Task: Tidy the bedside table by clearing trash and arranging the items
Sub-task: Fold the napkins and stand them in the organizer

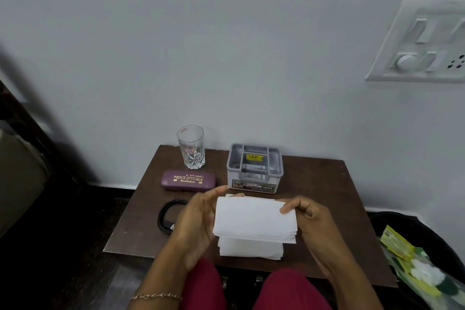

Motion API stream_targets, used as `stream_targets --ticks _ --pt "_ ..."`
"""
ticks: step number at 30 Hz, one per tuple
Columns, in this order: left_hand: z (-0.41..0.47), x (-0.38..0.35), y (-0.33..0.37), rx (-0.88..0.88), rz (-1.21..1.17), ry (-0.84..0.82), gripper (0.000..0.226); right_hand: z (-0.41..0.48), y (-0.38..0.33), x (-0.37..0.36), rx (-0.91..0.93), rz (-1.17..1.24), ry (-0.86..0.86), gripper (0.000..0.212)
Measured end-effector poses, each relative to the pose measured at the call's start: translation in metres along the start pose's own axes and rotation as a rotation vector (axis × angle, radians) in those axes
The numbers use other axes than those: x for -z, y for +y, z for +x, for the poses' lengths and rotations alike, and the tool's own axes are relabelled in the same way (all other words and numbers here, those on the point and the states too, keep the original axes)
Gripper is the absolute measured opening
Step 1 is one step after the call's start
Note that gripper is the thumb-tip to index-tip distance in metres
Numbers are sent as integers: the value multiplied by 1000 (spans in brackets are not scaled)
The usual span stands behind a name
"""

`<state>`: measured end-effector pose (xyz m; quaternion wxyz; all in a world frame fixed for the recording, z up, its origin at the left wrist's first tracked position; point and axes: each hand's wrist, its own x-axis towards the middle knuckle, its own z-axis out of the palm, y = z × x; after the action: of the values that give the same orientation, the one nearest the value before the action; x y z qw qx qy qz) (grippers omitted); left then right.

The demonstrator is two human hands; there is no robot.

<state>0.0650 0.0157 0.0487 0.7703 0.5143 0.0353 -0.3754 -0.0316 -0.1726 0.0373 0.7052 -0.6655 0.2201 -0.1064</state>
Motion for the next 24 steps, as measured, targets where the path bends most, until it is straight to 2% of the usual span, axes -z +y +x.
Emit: stream_targets --ticks 2,5,7,9,11,13,16,17,20,22,24 --pt "0 1 0 11 29 -22 51 0 1 0 -1 19 -4 37" --pt "-4 -6 -4 -36 239 -22 35 -2 1 -2 -2 39 1 38" --pt "-1 -6 -8 -75 283 35 51 -3 1 -2 -23 76 1 30" --pt "0 -6 -6 -123 232 44 56 -5 -2 -1 -84 269 -41 19" --pt "1 -6 -3 -157 139 47 58 -7 -3 -2 -206 596 -110 33" --pt "0 -8 0 -200 56 60 59 -11 -6 -11 -339 736 -169 46" --pt "2 -13 -3 -222 -34 87 56 -10 -5 -31 -322 592 -126 73" --pt "1 -15 -5 -208 -59 85 55 -8 -6 -37 -274 542 -88 73" --pt "-1 -13 -14 -135 -60 36 52 -1 -17 -40 -159 406 10 47" --pt "-2 -8 -12 -90 68 -68 45 4 -23 -33 -111 269 -2 46" --pt "-3 -7 -2 -85 250 -202 40 7 -31 -27 -77 108 -83 52"
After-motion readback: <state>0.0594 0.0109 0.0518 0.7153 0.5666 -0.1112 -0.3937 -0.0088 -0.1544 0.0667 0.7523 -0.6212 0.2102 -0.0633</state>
